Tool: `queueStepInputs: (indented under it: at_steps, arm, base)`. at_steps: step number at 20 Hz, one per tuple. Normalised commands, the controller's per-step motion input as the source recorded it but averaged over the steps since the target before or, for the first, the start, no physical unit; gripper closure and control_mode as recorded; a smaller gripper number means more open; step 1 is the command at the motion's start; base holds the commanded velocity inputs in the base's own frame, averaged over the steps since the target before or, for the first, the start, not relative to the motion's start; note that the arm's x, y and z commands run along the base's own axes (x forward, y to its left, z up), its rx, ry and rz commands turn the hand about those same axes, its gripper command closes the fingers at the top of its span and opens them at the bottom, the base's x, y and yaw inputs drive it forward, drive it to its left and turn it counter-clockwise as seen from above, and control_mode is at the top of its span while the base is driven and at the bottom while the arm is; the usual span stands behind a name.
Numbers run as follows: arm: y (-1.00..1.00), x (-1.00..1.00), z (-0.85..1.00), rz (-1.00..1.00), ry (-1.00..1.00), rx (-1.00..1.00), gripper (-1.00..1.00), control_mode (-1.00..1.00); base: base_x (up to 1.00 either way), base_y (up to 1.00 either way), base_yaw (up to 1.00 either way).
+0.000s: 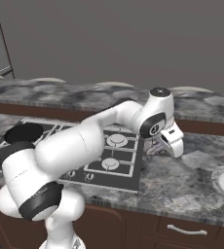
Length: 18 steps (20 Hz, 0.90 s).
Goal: Place the fish on the plate and place the cucumber on the same plate.
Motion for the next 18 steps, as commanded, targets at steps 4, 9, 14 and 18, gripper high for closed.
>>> queueStepInputs:
  at_steps: [4, 9, 14, 18]
  arm:
    - [-0.79, -0.06, -0.02, -0.10, 0.00, 0.00, 1.00, -1.00]
    - [-0.79, -0.08, -0.10, -0.19, 0.00, 0.00, 1.00, -1.00]
    - [-0.71, 0.00, -0.16, -0.17, 0.05, 0.00, 1.00, -1.00]
    - [-0.67, 0.01, -0.13, -0.12, 0.00, 0.03, 1.00, -1.00]
  base:
    - [0.00, 0.00, 0.00]
    - [0.00, 0.00, 0.00]
    - [0.00, 0.00, 0.00]
    - [0.00, 0.00, 0.00]
